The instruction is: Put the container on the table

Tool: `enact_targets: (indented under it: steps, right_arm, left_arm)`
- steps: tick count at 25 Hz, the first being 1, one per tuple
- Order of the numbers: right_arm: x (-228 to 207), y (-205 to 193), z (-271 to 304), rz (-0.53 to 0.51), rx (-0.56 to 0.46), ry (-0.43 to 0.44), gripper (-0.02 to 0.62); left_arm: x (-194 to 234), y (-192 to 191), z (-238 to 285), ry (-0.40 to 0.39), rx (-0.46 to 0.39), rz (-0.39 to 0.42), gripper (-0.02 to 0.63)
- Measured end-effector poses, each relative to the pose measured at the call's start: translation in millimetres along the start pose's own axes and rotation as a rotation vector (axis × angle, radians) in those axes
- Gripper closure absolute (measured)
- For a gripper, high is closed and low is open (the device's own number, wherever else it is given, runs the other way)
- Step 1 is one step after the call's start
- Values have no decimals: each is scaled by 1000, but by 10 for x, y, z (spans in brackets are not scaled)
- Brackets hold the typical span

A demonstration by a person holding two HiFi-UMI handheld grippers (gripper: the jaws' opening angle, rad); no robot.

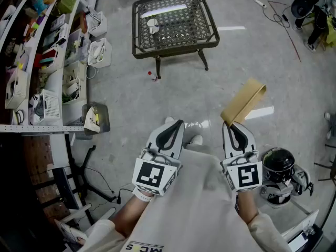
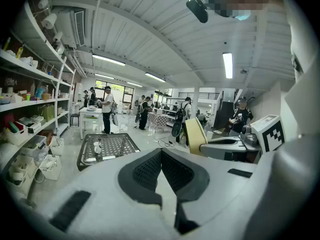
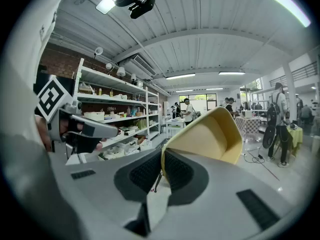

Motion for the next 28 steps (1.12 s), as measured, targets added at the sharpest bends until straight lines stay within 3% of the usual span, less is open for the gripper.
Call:
enact_targets:
  steps: [4,15,21,28]
  right_arm:
    - [1,42,1,37,-17,-1,561]
    - [-124,121,215,17,-1,-15,561]
    - [-288,217,756,25,27,-4,561]
    - [-555,510,1805,39,53,4,561]
  left_arm:
    - [5,40,18,-8,4,4,581]
    - [97,58,256,-29,15,-11,581]
    - [536,191,605,-4,-10,-46,581]
    - [1407,522,1324,11,-10,-70,581]
Point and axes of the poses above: the fingertips, and each gripper's own axes: z forward along the fingers, x to its left, y out of its top, the point moved 6 cm from there along -z, backward along the fingers
